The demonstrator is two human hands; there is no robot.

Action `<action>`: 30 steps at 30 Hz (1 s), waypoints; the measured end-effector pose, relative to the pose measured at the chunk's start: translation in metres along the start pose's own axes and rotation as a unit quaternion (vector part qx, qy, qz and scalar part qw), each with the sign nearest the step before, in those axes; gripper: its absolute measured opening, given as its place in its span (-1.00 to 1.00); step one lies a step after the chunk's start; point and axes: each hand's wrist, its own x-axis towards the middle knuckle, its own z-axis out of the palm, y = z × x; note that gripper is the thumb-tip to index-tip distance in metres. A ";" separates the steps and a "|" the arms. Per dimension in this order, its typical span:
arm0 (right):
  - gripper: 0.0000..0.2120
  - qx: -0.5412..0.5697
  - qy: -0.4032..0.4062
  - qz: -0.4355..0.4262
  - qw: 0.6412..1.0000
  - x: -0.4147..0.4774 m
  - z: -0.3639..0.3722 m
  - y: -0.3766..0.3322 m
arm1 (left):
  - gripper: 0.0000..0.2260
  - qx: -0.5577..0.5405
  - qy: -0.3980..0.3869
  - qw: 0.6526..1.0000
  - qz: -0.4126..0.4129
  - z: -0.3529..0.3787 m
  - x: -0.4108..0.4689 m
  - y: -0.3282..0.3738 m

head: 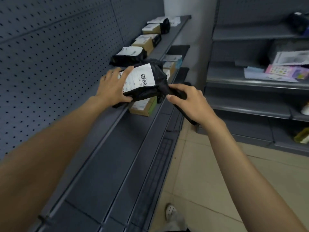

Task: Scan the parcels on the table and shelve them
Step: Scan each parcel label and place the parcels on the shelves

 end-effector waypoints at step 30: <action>-0.52 0.036 -0.265 -0.115 0.957 0.439 0.057 0.066 | -0.28 0.032 -0.051 0.978 -0.199 0.145 0.228 -0.124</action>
